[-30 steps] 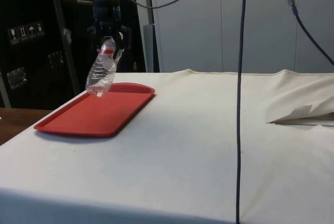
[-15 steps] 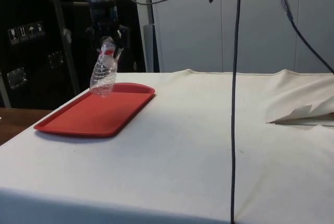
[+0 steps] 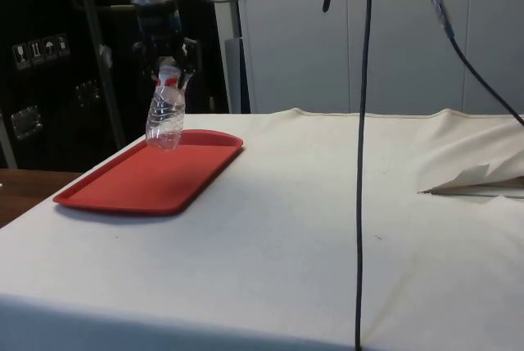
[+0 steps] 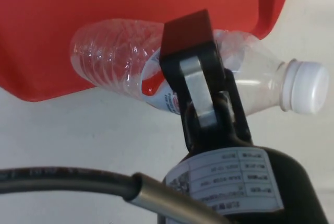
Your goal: Place the bottle upright on the tray.
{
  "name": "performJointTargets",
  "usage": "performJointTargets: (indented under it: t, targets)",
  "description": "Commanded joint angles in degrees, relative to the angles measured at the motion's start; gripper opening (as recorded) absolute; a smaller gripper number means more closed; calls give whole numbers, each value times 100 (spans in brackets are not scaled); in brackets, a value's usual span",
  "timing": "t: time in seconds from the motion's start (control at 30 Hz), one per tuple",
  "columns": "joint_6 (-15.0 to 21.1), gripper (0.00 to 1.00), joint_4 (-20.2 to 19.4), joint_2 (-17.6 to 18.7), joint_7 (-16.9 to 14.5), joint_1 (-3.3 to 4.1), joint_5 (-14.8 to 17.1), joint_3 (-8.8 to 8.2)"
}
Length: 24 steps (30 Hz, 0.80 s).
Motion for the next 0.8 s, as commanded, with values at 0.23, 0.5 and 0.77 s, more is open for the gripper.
performJointTargets:
  t: [0.23,0.5,0.77]
  targets:
    - [-6,14,166,126,286,92,-424,-23]
    - [-6,14,195,160,418,74,-785,63]
    - [69,14,223,309,653,138,-1112,80]
